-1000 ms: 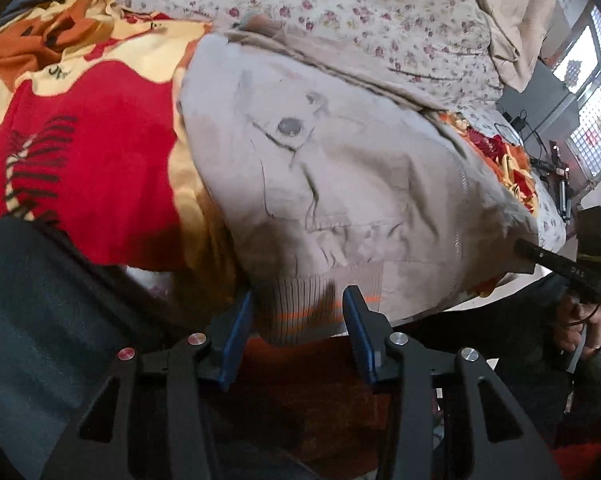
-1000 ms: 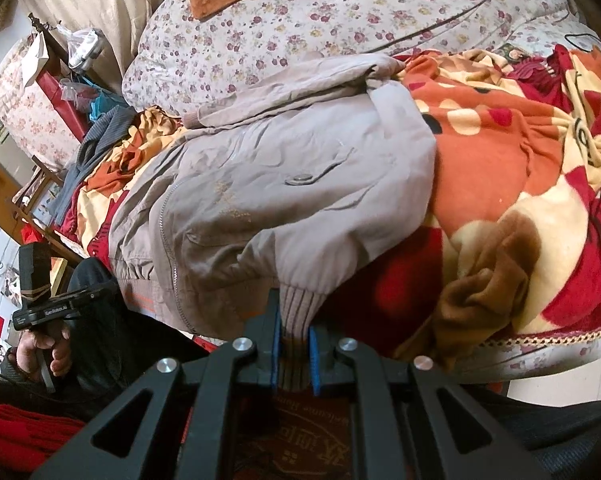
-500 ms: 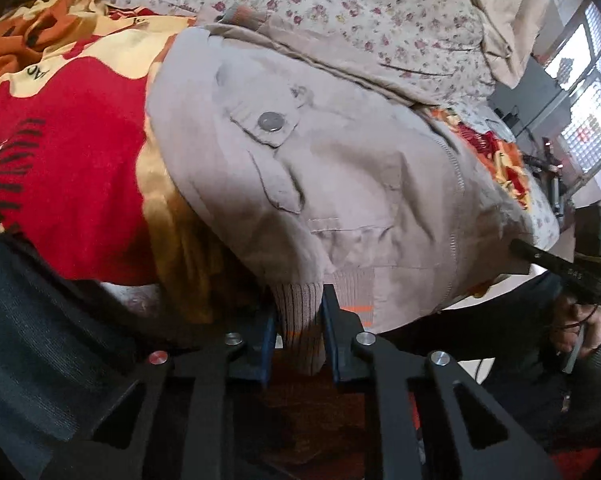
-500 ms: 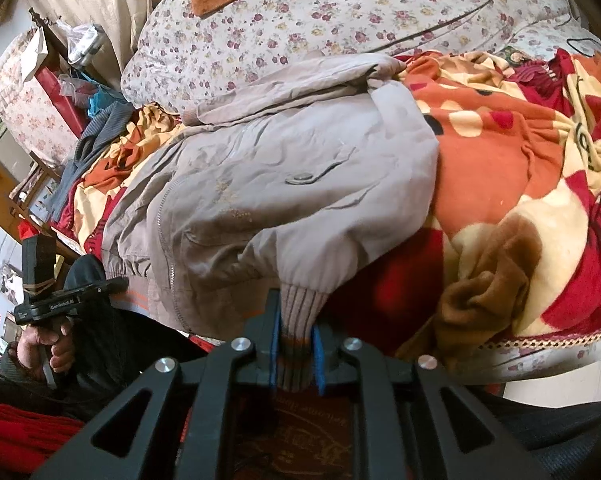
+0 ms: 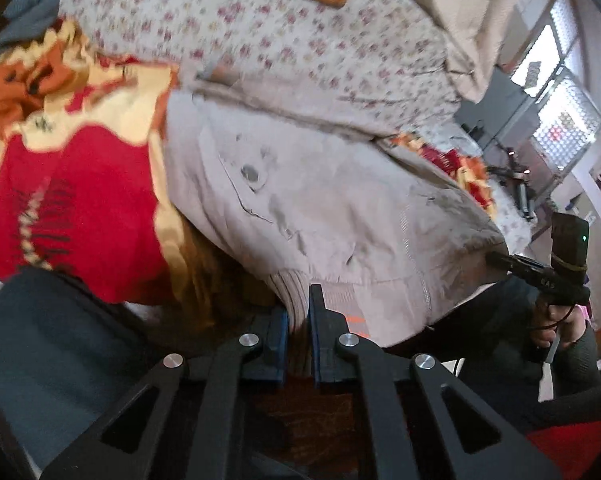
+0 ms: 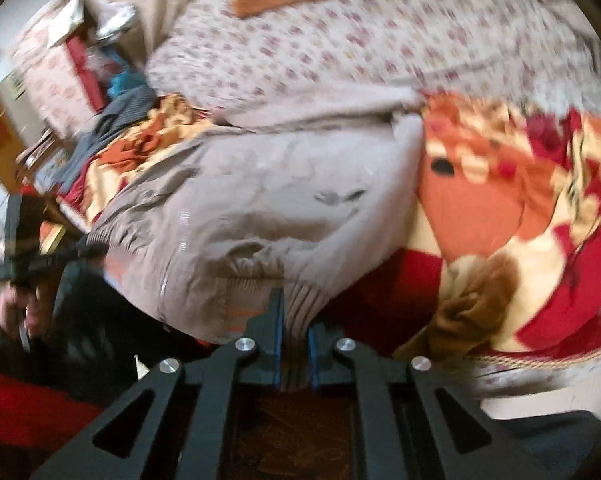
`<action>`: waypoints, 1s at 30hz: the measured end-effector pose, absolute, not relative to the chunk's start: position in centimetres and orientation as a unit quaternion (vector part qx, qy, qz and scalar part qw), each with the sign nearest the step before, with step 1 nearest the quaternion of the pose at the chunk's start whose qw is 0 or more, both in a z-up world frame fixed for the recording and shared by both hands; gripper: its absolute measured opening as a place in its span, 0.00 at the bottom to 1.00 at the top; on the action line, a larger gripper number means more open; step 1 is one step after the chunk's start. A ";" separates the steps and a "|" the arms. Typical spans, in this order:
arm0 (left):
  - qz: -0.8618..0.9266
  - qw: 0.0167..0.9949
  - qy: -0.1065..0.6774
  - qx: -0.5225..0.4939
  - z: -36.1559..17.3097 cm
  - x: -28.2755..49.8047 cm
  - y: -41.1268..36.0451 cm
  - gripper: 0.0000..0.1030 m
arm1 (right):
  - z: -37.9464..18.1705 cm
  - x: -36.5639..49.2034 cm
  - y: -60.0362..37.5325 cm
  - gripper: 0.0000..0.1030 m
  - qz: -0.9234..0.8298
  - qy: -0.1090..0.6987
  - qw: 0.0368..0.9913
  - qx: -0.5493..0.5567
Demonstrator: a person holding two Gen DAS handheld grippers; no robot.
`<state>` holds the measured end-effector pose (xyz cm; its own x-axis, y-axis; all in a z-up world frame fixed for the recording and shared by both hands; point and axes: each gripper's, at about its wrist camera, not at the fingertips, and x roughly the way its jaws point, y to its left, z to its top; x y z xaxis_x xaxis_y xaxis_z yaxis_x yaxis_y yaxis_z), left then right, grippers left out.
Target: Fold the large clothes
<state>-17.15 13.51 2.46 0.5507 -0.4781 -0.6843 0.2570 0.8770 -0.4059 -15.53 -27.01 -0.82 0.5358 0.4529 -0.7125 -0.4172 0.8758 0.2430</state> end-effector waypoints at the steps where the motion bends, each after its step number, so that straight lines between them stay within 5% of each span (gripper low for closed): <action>1: -0.214 0.873 0.418 -0.129 3.2 -17.5 13.6 0.02 | 0.1 -16.5 -27.1 0.08 0.259 0.404 0.877 0.018; 18: -0.314 0.883 0.337 -0.091 14.2 -25.5 13.4 0.02 | 12.3 -26.4 -30.2 0.08 0.324 0.278 0.904 0.025; 30: -0.194 0.926 0.317 -0.067 14.7 -16.8 11.7 0.02 | 12.0 -18.4 -29.8 0.08 0.271 0.285 0.919 0.034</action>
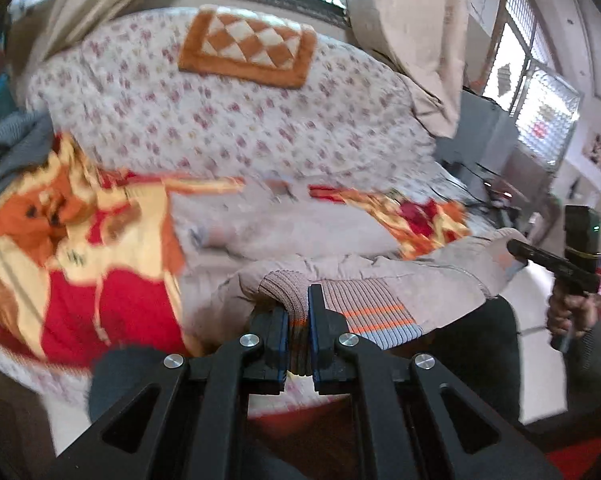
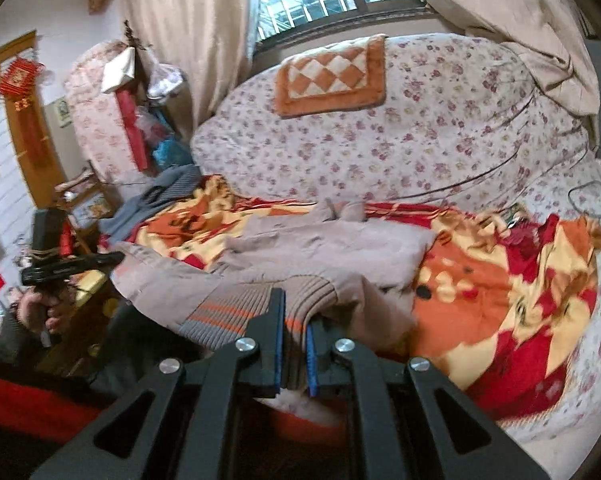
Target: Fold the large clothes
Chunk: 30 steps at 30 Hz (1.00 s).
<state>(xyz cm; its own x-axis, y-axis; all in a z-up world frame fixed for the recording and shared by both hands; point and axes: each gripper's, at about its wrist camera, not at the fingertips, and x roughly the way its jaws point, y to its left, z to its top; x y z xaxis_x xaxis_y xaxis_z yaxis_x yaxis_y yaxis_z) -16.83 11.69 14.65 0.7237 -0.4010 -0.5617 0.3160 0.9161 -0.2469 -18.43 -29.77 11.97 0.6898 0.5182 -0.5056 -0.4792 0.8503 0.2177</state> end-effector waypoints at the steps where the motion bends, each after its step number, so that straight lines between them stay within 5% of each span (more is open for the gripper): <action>1: -0.186 0.930 0.309 -0.065 14.8 -15.7 11.5 0.02 | 12.1 -17.0 -29.5 0.08 0.261 0.282 0.923 0.033; 15: -0.110 0.931 0.341 -0.078 9.7 4.6 12.1 0.02 | 7.7 4.8 -26.2 0.08 0.147 0.322 0.935 0.034; 30: -0.024 0.936 0.348 -0.036 1.8 17.8 10.5 0.05 | -1.5 19.8 -25.7 0.08 0.098 0.395 0.908 0.102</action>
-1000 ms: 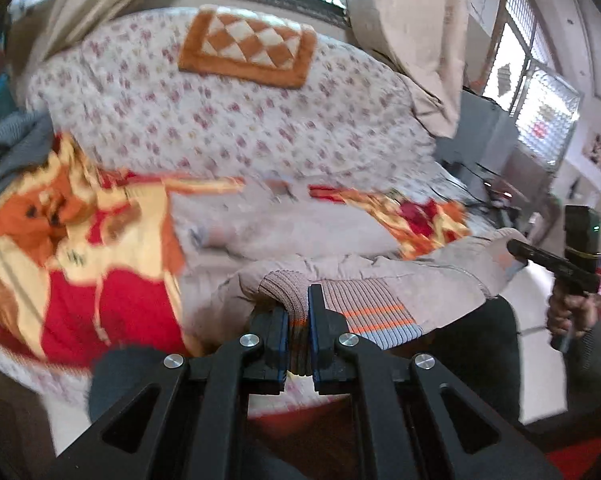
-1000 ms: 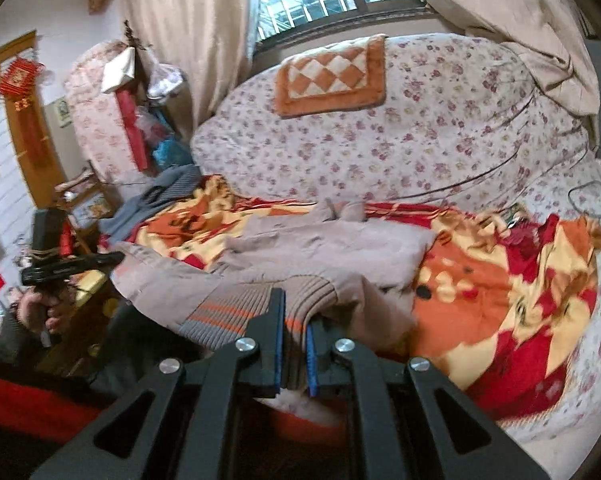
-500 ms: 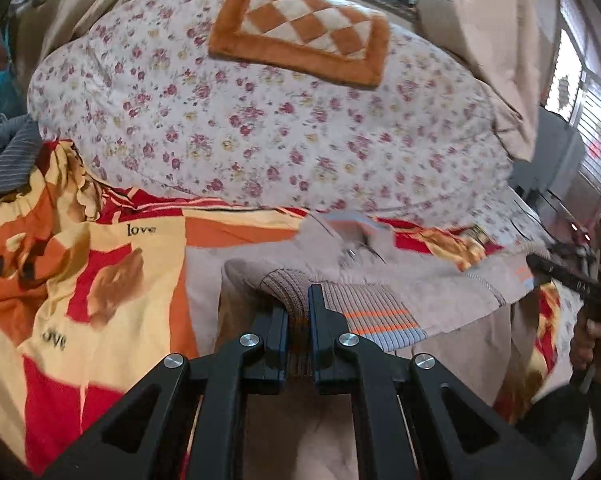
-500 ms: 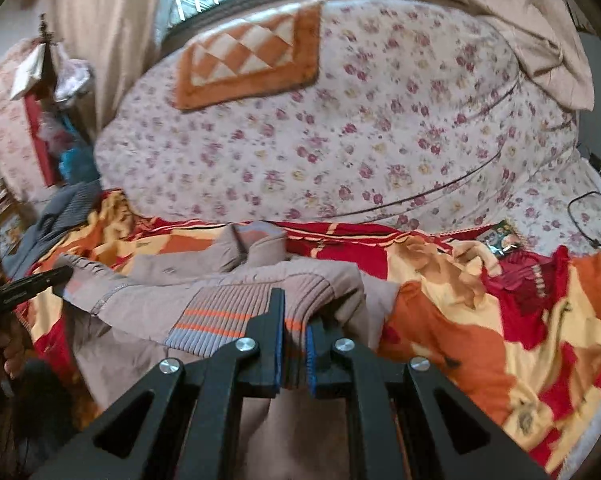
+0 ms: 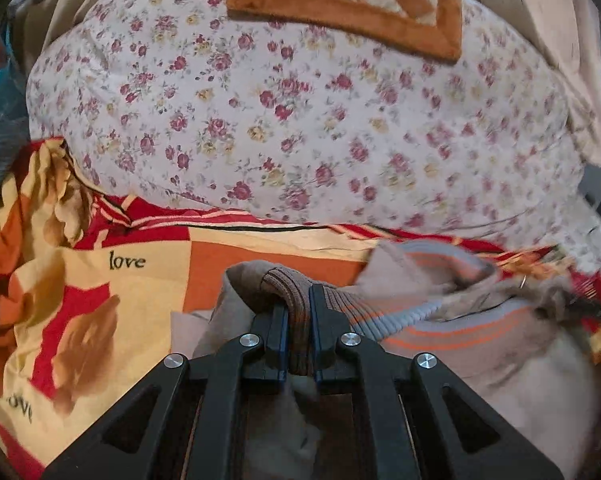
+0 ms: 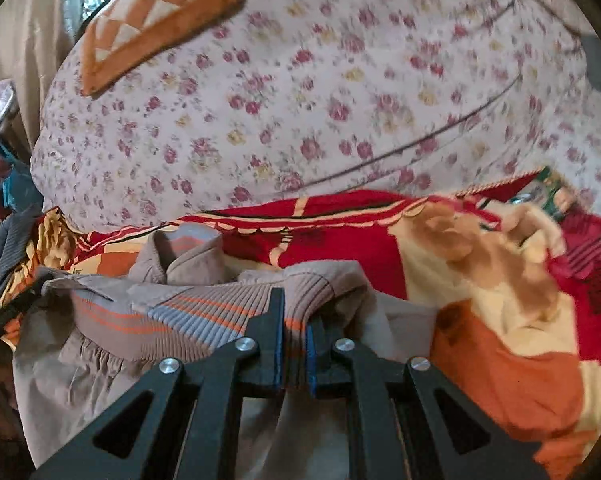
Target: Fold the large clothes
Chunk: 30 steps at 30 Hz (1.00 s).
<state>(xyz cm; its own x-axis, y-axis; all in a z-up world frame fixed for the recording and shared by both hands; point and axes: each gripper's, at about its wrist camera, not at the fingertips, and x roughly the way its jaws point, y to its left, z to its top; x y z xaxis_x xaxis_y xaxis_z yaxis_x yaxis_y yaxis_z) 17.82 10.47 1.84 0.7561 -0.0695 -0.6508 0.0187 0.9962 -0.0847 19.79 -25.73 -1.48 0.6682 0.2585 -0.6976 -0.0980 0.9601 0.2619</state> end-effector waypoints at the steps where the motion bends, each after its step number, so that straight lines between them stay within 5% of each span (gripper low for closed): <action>1: -0.019 0.937 0.348 -0.023 1.0 18.2 10.3 0.07 | -1.9 20.5 -25.8 0.08 0.101 0.395 0.907 0.104; 7: -0.015 0.914 0.405 -0.010 -2.1 21.9 9.8 0.08 | -5.0 23.7 -25.8 0.09 0.098 0.424 0.894 0.110; 12: -0.062 0.894 0.431 -0.107 -1.5 22.7 12.8 0.11 | -5.5 24.4 -27.4 0.18 0.140 0.426 0.874 0.186; 16: -0.074 0.902 0.385 -0.177 1.3 21.0 16.0 0.49 | -3.0 22.7 -29.2 0.27 0.182 0.384 0.861 0.279; 18: -0.067 0.912 0.355 -0.193 2.8 19.7 17.5 0.50 | -1.7 21.3 -29.4 0.41 0.207 0.362 0.855 0.307; 22: -0.117 0.919 0.300 -0.227 5.1 16.5 18.5 0.50 | 1.4 17.8 -28.7 0.42 0.239 0.332 0.877 0.250; 25: -0.285 0.897 0.303 -0.148 6.5 14.2 13.7 0.49 | 3.5 14.9 -26.1 0.42 0.310 0.328 0.885 0.114; 27: -0.403 0.847 0.343 -0.054 5.7 12.5 8.9 0.43 | 3.5 13.0 -23.4 0.37 0.377 0.344 0.860 0.013; 28: -0.427 0.833 0.352 -0.018 5.1 11.7 7.2 0.30 | 3.2 12.3 -22.3 0.37 0.393 0.351 0.850 -0.022; 30: -0.437 0.813 0.384 0.027 3.5 11.4 4.8 0.25 | 1.6 12.0 -20.5 0.36 0.421 0.388 0.818 -0.053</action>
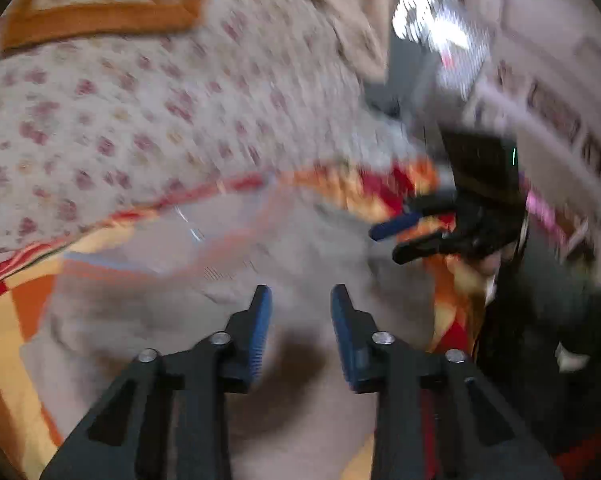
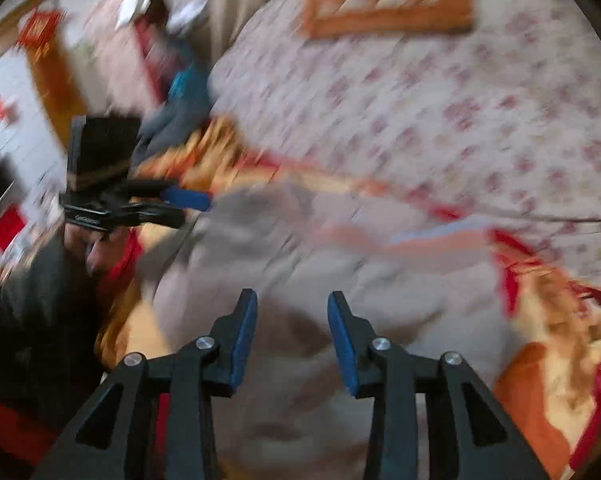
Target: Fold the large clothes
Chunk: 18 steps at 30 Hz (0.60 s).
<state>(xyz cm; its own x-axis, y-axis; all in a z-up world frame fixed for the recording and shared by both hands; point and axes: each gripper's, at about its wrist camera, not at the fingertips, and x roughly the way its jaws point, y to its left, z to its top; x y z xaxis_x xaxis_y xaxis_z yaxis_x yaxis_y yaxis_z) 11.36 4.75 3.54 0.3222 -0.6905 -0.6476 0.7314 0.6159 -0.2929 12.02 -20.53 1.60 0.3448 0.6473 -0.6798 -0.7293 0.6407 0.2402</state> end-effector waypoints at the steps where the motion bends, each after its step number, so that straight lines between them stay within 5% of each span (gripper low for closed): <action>1: -0.434 0.803 0.407 0.041 2.4 11.8 4.0 0.25 | 0.7 12.2 -19.7 0.36 0.419 0.404 0.810 -0.072; 6: -0.259 0.835 0.474 0.108 -2.4 16.4 4.5 0.24 | -2.7 17.5 -18.8 0.36 0.311 0.461 0.826 -0.086; 13: -0.098 0.871 0.482 -0.003 -5.1 22.6 9.7 0.24 | -5.1 24.3 -22.2 0.35 0.160 0.471 0.868 -0.008; 18: -0.045 0.886 0.461 -0.037 -5.9 24.3 11.4 0.14 | -6.7 26.6 -24.4 0.18 0.116 0.470 0.874 0.044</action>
<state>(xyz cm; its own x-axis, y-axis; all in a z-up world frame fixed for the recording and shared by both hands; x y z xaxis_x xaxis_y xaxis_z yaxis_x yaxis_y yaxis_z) 24.29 11.43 -5.88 0.5713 -0.1141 -0.8127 0.0463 0.9932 -0.1069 26.61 -24.38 -6.73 0.5315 0.2438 -0.8112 -0.1605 0.9693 0.1861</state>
